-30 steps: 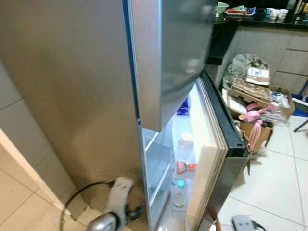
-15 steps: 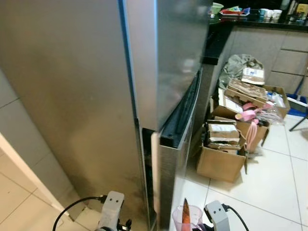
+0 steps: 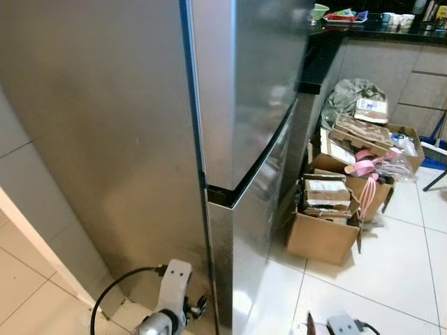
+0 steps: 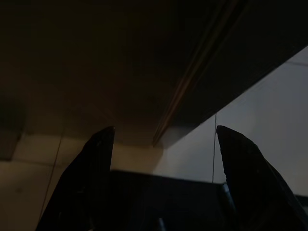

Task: Restocking fridge

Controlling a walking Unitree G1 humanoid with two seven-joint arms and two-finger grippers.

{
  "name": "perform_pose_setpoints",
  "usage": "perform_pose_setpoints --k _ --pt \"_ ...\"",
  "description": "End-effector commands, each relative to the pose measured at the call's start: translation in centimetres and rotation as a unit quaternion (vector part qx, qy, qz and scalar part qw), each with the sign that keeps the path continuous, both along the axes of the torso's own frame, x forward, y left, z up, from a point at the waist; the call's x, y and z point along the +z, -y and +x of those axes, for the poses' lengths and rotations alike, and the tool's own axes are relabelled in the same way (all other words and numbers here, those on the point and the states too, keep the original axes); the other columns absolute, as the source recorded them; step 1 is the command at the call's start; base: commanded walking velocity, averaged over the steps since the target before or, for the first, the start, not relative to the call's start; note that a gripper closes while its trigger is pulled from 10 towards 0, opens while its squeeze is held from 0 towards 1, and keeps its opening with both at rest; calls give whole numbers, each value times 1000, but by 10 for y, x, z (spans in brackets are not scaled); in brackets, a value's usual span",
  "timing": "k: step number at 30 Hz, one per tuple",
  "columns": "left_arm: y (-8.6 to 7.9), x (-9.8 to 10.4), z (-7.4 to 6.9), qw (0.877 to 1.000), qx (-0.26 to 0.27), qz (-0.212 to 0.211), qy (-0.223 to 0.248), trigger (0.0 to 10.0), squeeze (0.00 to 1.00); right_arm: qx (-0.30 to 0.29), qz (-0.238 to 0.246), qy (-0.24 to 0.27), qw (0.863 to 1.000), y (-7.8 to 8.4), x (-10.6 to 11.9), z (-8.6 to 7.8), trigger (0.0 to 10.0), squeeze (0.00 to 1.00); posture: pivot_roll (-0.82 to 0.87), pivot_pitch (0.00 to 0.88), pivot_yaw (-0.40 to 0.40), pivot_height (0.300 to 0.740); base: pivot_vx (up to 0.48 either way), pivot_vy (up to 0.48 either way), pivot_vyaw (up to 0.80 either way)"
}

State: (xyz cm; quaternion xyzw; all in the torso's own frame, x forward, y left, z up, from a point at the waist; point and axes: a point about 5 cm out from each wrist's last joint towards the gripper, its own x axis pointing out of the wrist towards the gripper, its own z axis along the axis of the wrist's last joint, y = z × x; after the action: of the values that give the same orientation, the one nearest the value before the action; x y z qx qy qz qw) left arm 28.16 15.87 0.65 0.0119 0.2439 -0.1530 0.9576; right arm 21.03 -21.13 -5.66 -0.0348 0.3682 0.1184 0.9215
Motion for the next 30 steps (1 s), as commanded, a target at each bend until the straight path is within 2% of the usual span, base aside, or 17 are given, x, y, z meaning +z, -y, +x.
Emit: perform_pose_setpoints --k 1,3,4,6,7,8,9,13,17,30 --pt "8 -3 -2 1000 -13 -13 0 10000 0 -17 -12 -16 1000 5 -6 -10 10000 0 -32 122 15 740 0 0 0" --pt "18 8 7 999 -20 -26 29 10000 0 -33 -22 -17 999 8 -7 -13 10000 0 -32 122 15 740 0 0 0" --pt "21 15 13 998 -15 -28 48 9255 0 -44 -23 -14 999 9 -7 -13 10000 0 -36 117 18 740 0 0 0" --pt "21 15 13 998 -15 -28 48 9255 0 -44 -23 -14 999 9 -7 -13 10000 0 -36 117 18 740 0 0 0" --pt "19 19 18 998 -1 -24 58 7843 0 -51 -19 -10 998 9 -6 -12 10000 0 -36 117 18 740 0 0 0" --pt "17 22 22 998 14 -14 67 2196 0 -54 -16 -6 998 9 -6 -11 10000 0 -36 111 18 740 0 0 0" --pt "14 25 26 997 26 -13 73 0 0 -57 -15 -2 998 8 -5 -10 10000 0 -36 109 17 740 0 0 0" --pt "10 32 31 995 43 -12 91 0 0 -58 -14 1 998 8 -5 -9 10000 0 -34 106 17 740 0 0 0" --pt "1 36 35 992 66 13 109 0 0 -55 -18 -1 998 10 -5 -11 10000 0 -29 99 17 740 0 0 0" --pt "-7 35 32 990 82 4 117 0 0 -53 -23 -17 998 8 -10 -17 10000 0 -27 93 21 740 0 0 0"
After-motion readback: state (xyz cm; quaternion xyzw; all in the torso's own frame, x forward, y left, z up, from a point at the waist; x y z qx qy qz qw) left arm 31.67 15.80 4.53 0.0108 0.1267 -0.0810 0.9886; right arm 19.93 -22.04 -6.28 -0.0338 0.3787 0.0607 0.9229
